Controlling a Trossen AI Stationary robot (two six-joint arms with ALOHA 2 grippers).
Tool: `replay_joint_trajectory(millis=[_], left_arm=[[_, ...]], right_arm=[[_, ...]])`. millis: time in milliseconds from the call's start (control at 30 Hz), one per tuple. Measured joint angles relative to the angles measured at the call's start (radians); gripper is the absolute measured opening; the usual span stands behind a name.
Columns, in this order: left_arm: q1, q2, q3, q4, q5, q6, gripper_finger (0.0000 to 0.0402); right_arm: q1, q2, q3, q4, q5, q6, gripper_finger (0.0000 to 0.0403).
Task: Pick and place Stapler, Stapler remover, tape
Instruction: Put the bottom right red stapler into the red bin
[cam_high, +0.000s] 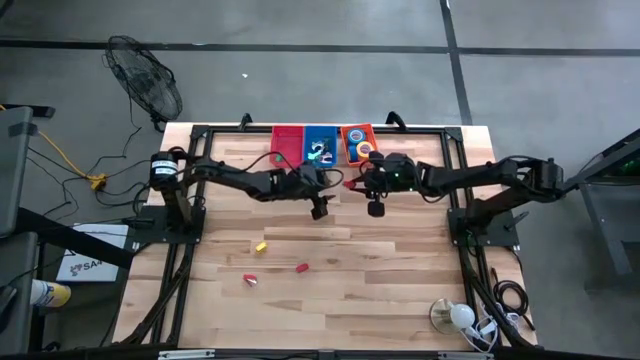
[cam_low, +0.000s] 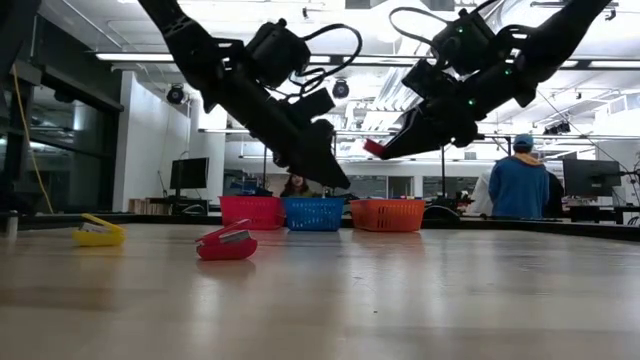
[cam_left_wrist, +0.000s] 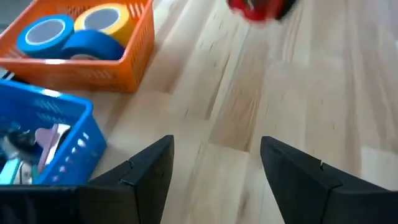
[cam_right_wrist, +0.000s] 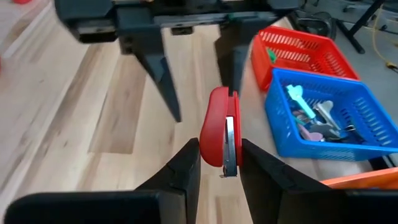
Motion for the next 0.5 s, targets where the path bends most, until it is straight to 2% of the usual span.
replay_joint_trajectory(millis=[100,500], left_arm=[[0.011,0.0,0.0,0.046,0.05,0.01,0.0233],[0.014,0.0,0.0,0.182,0.123,0.059,0.0233]], right_arm=[[0.01,0.0,0.0,-0.01,0.0,0.013,0.009],[0.024,0.0,0.0,-0.018,0.0,0.043,0.009]])
